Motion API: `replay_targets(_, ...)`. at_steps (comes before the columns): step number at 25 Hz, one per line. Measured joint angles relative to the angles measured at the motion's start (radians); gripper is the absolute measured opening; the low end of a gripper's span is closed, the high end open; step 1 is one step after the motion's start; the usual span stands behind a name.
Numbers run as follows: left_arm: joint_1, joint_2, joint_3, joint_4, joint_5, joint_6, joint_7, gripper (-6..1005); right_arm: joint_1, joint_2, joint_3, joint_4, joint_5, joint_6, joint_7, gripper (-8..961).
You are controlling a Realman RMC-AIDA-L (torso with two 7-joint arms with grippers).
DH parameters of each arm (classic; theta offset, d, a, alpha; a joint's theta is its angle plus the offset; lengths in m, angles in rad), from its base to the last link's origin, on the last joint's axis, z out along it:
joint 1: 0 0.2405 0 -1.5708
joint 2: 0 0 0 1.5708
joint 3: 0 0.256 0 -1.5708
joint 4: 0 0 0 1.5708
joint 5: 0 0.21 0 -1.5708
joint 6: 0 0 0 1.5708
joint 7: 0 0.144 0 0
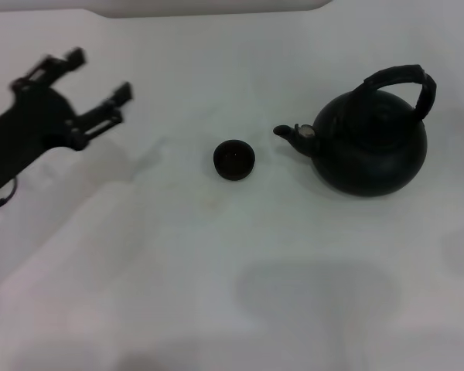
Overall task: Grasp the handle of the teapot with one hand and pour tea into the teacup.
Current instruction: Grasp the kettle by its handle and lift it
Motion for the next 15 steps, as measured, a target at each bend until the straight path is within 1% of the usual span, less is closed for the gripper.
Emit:
replay_targets(2, -0.003, 0.001, -0.014, 0.093, -0.088, -0.065, 0.097, 860, -0.035, 0.004, -0.02, 0.127, -0.113, 0.003, 0.125, 392)
replay_targets(5, -0.007, 0.003, -0.015, 0.18, -0.153, -0.1, 0.164, 860, -0.063, 0.006, -0.072, 0.295, -0.252, -0.002, 0.296, 392)
replay_targets(8, -0.008, 0.003, -0.017, 0.227, -0.176, -0.103, 0.199, 858, -0.069, 0.01, -0.151, 0.374, -0.296, -0.008, 0.345, 392)
replay_targets(12, -0.007, 0.0, -0.018, 0.253, -0.187, -0.105, 0.216, 854, -0.076, 0.007, -0.283, 0.436, -0.299, -0.085, 0.36, 392)
replay_targets(15, -0.002, 0.0, -0.018, 0.26, -0.189, -0.107, 0.217, 851, -0.078, 0.005, -0.362, 0.468, -0.305, -0.138, 0.379, 392)
